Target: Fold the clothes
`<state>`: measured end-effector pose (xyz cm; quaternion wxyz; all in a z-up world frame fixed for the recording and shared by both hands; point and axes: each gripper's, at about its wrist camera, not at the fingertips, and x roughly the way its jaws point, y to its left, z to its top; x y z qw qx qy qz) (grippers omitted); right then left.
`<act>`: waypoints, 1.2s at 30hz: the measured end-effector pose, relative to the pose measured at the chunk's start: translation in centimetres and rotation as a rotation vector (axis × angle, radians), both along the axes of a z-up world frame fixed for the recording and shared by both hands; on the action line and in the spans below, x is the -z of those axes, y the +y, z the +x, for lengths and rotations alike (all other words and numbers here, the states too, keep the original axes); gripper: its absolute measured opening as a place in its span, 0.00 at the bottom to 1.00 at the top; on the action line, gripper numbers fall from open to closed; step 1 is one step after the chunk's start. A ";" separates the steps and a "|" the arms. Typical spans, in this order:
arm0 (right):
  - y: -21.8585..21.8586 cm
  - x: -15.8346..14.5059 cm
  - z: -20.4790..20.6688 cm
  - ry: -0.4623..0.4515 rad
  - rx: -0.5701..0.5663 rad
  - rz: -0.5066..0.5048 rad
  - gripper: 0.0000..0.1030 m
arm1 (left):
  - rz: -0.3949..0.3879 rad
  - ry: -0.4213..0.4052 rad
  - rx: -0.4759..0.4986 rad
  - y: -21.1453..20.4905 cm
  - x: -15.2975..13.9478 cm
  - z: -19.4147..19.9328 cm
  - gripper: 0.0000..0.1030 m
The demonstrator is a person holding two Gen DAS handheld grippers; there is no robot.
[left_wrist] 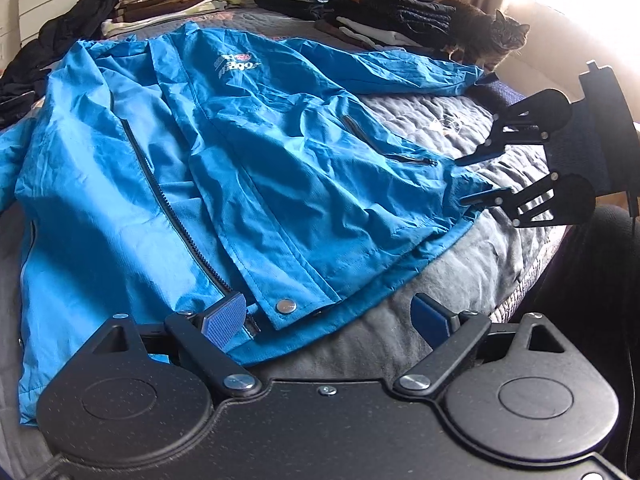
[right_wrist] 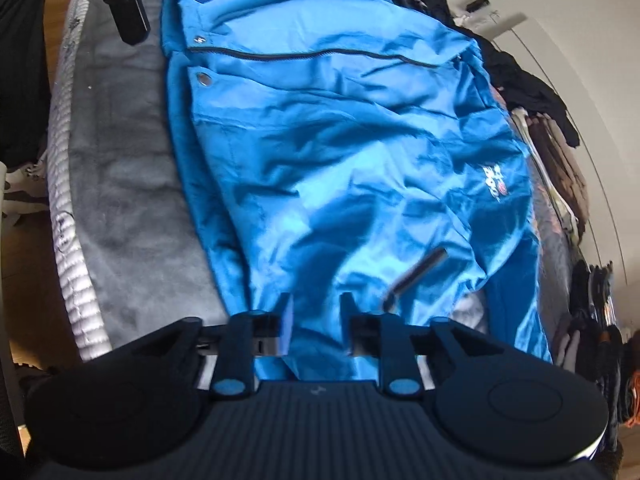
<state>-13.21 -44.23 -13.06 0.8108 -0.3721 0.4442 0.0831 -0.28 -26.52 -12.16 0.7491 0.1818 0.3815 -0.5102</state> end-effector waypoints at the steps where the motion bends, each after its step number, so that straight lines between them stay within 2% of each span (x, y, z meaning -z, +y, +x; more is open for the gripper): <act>1: -0.5 -0.1 -0.2 0.000 0.014 -0.002 0.37 | 0.001 0.001 -0.005 0.0 0.1 0.1 0.86; 3: -1.3 0.1 -0.5 0.011 0.030 0.005 0.38 | 0.004 0.002 -0.013 0.0 0.1 0.3 0.86; 8: -1.4 1.3 -1.2 0.079 -0.015 0.010 0.39 | 0.012 0.002 -0.006 -0.3 0.3 0.3 0.86; 13: -1.3 3.0 -1.1 0.109 -0.060 -0.117 0.39 | 0.015 0.002 0.013 -0.7 0.5 -0.1 0.86; 18: -2.1 4.4 -1.0 0.121 -0.088 -0.176 0.38 | 0.016 -0.002 0.020 -1.1 0.5 -0.2 0.86; 20: -2.9 4.4 -0.9 0.121 -0.066 -0.154 0.28 | 0.018 -0.003 0.021 -1.1 0.6 -0.2 0.86; 21: -3.2 4.3 -1.0 0.119 -0.059 -0.139 0.17 | 0.018 -0.003 0.020 -1.1 0.6 -0.2 0.86; 24: -3.8 3.9 -1.3 0.115 -0.046 -0.127 0.11 | 0.019 -0.004 0.019 -1.1 0.6 0.1 0.86; 32: -4.3 4.5 -2.6 0.215 -0.076 -0.219 0.08 | 0.015 0.000 0.018 -0.9 0.4 0.7 0.86; 36: -4.3 2.8 -1.9 0.211 0.013 -0.124 0.12 | 0.011 0.001 0.019 -0.8 0.3 0.7 0.86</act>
